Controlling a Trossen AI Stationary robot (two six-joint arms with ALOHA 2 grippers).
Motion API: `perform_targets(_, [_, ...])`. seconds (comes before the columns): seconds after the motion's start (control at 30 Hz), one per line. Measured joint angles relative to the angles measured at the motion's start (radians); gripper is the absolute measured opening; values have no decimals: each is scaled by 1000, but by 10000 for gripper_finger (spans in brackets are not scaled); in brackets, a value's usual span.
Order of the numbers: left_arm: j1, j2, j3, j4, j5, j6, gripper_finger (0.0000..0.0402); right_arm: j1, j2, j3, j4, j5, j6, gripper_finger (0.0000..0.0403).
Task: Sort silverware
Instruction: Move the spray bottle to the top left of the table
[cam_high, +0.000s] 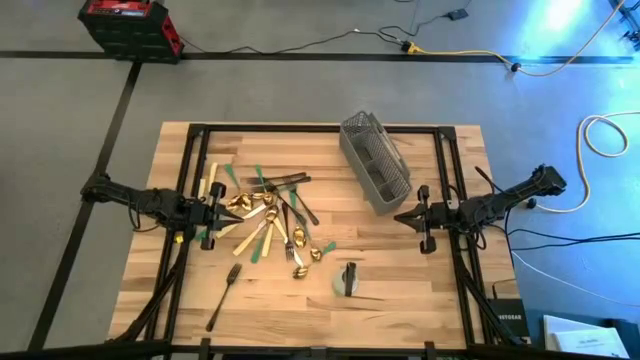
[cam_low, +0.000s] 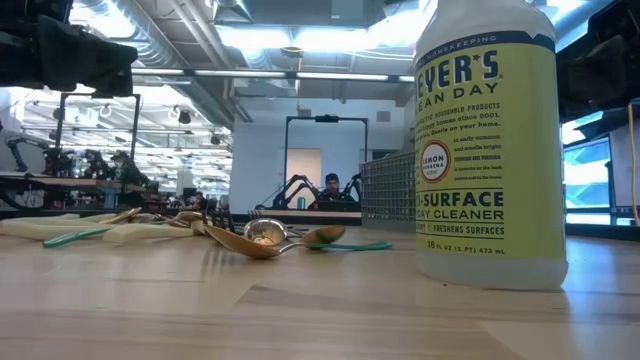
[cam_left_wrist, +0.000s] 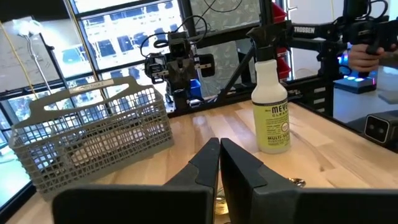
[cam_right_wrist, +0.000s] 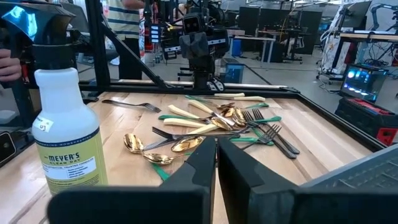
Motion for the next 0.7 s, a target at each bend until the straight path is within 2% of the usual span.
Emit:
perform_targets(0.17, [0, 0, 0, 0, 2, -77, 0, 0, 0, 0, 0, -24, 0, 0])
perform_targets(0.7, [0, 0, 0, 0, -6, -44, 0, 0, 0, 0, 0, -14, 0, 0])
